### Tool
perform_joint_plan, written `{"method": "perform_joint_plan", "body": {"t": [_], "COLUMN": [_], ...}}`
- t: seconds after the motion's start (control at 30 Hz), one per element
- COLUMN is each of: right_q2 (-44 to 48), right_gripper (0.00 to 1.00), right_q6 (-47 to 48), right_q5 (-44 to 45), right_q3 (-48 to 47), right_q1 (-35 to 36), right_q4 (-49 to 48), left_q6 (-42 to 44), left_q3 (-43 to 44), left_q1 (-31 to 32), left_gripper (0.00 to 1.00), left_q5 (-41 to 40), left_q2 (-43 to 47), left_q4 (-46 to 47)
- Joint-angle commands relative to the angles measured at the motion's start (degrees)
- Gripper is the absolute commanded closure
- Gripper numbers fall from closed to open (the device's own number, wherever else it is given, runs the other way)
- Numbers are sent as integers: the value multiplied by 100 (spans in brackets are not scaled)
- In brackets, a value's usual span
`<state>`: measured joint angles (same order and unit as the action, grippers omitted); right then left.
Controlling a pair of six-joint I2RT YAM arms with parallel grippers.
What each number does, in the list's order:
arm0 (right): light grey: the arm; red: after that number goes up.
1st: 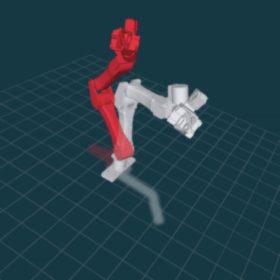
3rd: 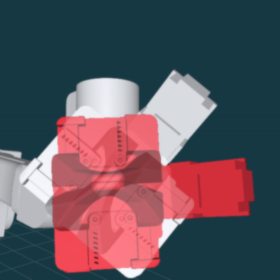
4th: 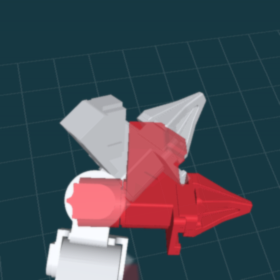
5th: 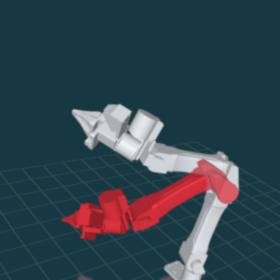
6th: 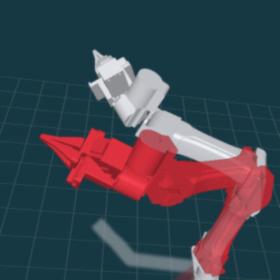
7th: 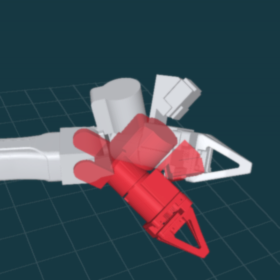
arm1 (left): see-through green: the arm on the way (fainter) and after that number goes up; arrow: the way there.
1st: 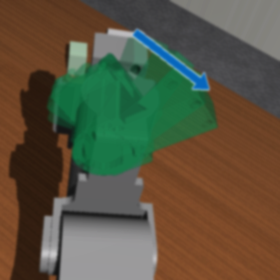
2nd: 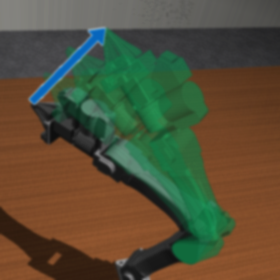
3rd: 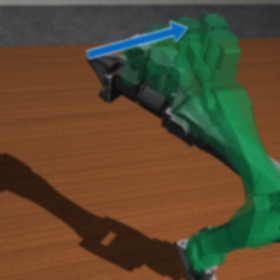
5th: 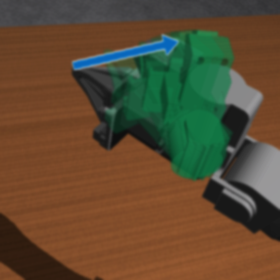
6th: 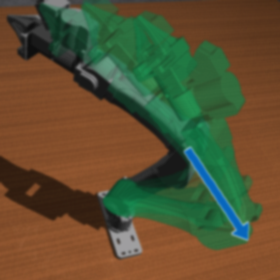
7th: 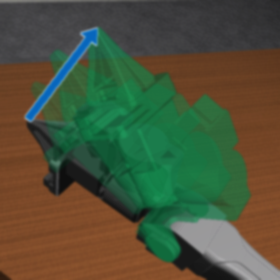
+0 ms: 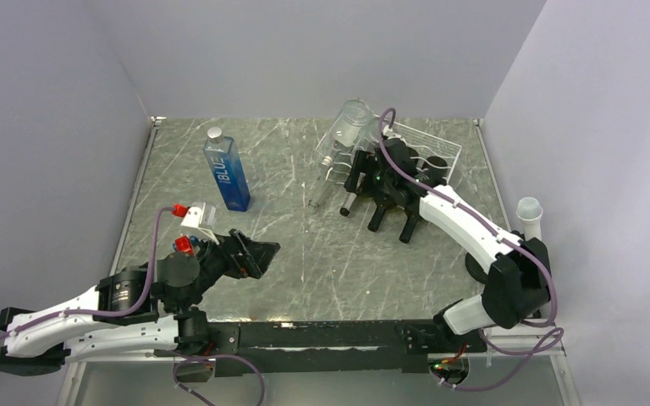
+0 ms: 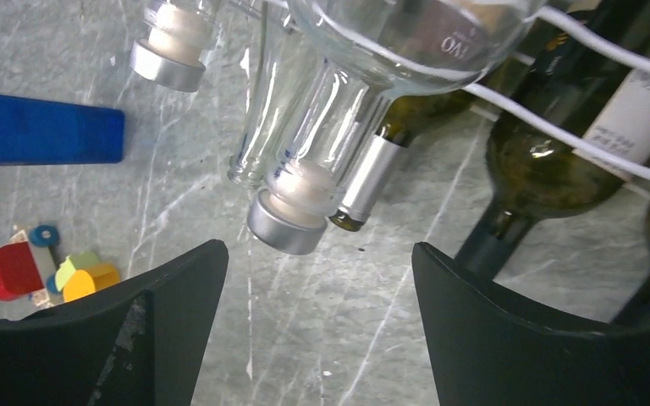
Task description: Put the wine bottle on the wine rack
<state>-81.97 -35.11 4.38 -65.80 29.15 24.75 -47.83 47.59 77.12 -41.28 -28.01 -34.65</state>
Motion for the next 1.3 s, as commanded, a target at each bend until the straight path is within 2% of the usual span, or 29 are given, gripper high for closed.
{"method": "perform_joint_plan", "body": {"t": [0.0,0.07,0.27,0.33,0.47,0.57,1.27], "right_q2": [-196,-257,-637,-771,-1052,-1201,-1411], "right_gripper": [18,29,37,49,82,98,100], "right_q6": [-544,-721,-1007,-1041,-1048,-1076,-216], "right_q5": [-396,-231,-15,-26,-141,-228,-237], "right_q3": [-195,-179,-413,-442,-557,-595,-1278], "right_q1": [-49,-41,-41,-41,-41,-33,-500], "right_q4": [-408,-465,-514,-599,-611,-635,-222], "left_q6": [-102,-109,-79,-75,-154,-135,-187], "left_q3": [83,60,-5,19,83,63,57], "left_q1": [22,22,22,22,22,21,22], "left_gripper": [1,1,1,1,1,1,1], "left_q5": [-19,-19,-37,-42,-74,-51,-79], "left_q2": [42,93,196,194,194,223,240], "left_q4": [17,5,15,-21,-175,-171,-219]}}
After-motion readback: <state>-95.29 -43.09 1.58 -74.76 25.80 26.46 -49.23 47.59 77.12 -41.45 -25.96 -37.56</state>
